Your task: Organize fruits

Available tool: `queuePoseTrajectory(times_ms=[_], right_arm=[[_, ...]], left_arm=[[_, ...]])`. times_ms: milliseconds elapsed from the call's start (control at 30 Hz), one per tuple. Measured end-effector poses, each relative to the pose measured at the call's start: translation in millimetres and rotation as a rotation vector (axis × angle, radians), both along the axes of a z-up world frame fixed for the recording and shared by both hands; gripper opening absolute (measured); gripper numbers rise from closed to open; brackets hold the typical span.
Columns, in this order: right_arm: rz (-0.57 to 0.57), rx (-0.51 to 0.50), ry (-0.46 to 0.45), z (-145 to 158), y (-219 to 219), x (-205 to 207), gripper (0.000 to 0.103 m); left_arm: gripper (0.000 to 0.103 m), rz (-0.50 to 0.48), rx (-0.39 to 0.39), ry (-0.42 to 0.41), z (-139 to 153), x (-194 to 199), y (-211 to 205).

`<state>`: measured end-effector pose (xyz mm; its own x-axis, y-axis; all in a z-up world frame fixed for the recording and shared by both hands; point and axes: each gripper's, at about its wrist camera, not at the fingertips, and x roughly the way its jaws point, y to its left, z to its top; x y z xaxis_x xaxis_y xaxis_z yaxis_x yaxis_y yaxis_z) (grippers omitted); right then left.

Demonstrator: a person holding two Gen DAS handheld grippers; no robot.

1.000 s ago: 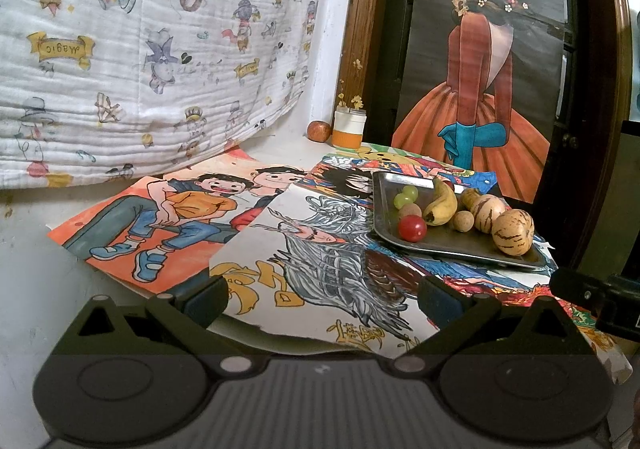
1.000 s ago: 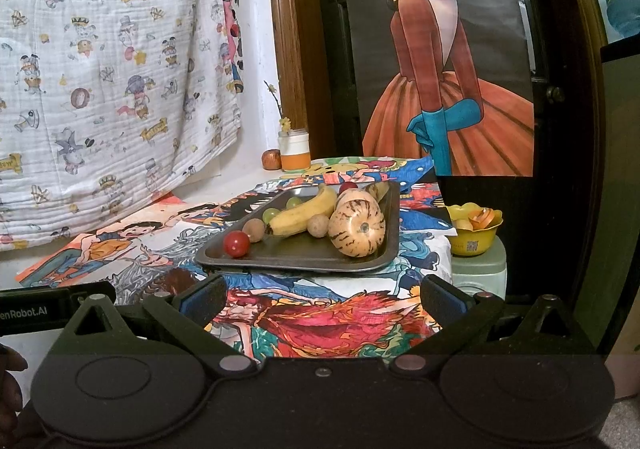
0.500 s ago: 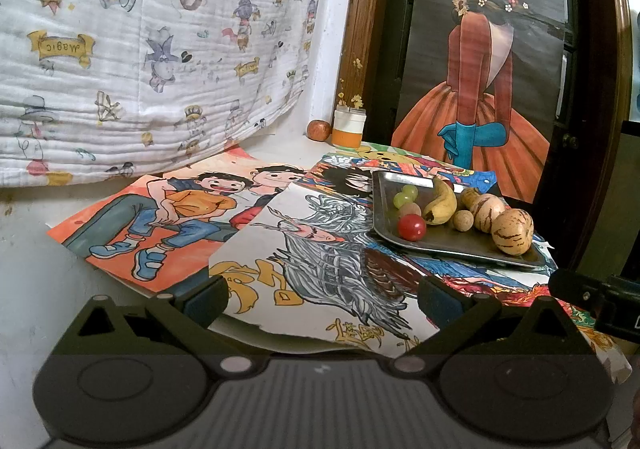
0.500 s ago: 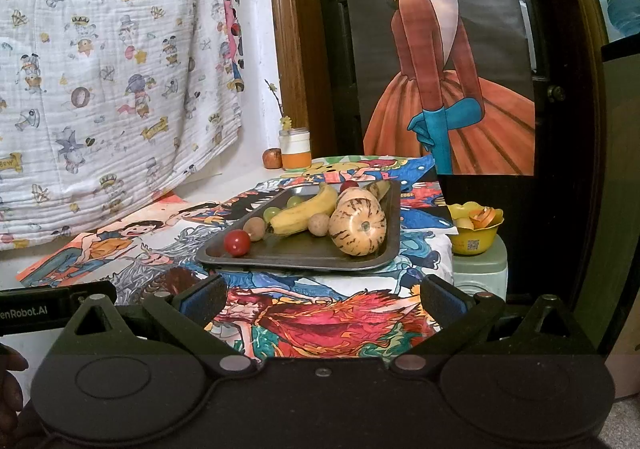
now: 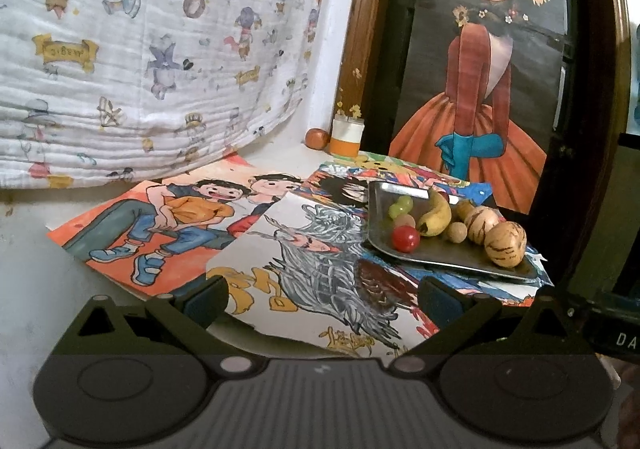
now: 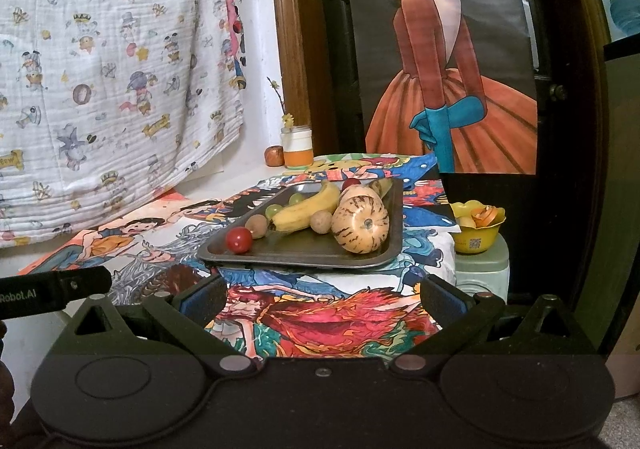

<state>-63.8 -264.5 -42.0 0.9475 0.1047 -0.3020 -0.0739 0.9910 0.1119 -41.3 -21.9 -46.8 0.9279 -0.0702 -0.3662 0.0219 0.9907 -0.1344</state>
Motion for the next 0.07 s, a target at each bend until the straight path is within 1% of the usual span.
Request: queuePoseTrajectory(times_ms=[67], right_arm=[[0.001,0.0,0.002,-0.8,0.9,-1.1,0.102]], left_arm=[[0.103,0.003,0.001,0.0,0.1,0.5,0.5]])
